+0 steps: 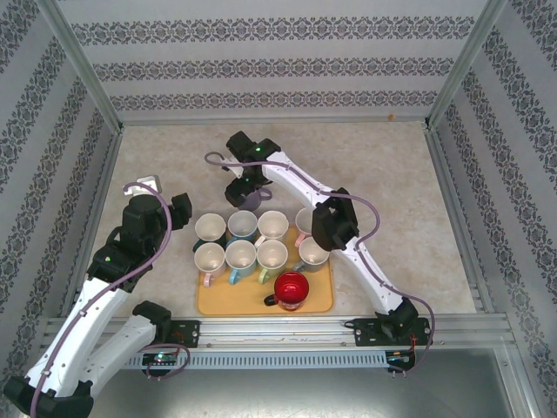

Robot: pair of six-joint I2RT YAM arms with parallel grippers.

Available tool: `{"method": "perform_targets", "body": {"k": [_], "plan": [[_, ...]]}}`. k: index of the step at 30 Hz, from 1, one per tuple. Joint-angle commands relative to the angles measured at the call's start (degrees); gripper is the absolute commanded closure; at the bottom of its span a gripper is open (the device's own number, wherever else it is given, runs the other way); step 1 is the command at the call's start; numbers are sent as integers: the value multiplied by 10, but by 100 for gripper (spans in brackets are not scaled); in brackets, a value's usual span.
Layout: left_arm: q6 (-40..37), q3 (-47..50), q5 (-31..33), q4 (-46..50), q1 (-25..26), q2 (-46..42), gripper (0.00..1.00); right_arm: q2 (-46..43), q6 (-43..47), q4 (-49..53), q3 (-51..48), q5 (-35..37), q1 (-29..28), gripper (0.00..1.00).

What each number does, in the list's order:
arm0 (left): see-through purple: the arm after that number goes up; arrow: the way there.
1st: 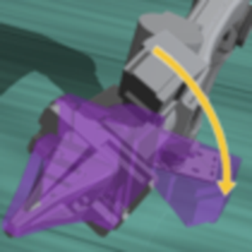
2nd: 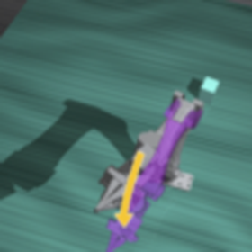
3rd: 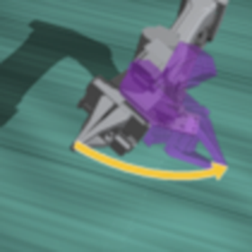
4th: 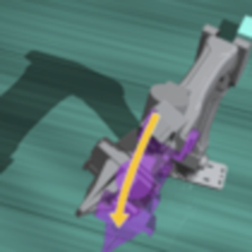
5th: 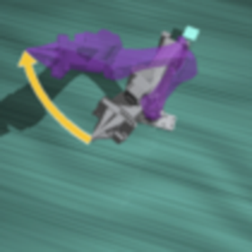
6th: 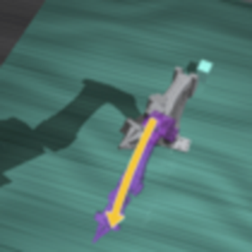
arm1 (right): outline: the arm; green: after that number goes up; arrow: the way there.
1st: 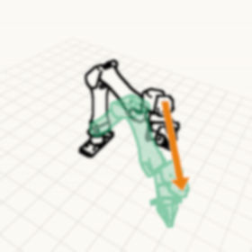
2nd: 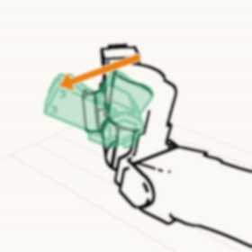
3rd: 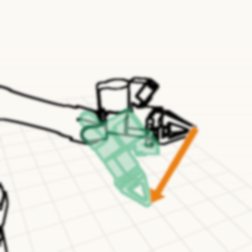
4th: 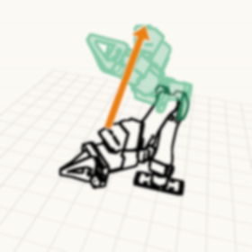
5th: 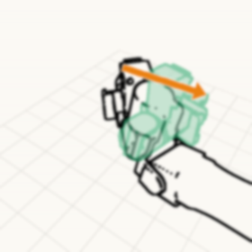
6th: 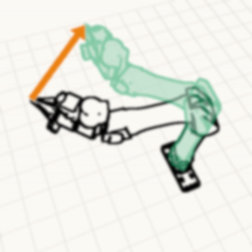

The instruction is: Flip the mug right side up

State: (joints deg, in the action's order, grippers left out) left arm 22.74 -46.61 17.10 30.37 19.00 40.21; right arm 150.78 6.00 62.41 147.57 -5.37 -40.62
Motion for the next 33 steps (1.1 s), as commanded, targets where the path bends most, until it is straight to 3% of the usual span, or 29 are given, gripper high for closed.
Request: {"method": "perform_targets", "body": {"k": [1, 8, 17, 24, 28, 33], "plan": [[-10, 3, -2, -17, -1, 1, 20, 6, 4, 6, -5, 13, 3, 10], [-12, 4, 1, -17, -2, 2, 20, -18, -2, -1, -5, 20, 5, 31], [-38, -40, -16, -1, -1, -4, 23, -176, -59, -45, -15, 20, 22, 40], [-94, -137, -185, 31, -1, 28, 27, -335, -141, -121, -90, -35, 23, 44], [-50, -156, -323, 19, -1, 53, 27, -464, -245, -258, -243, -96, 33, 46], [30, -117, -450, -86, 1, 63, 26, -609, -463, -476, -457, -162, 71, 52]]}}
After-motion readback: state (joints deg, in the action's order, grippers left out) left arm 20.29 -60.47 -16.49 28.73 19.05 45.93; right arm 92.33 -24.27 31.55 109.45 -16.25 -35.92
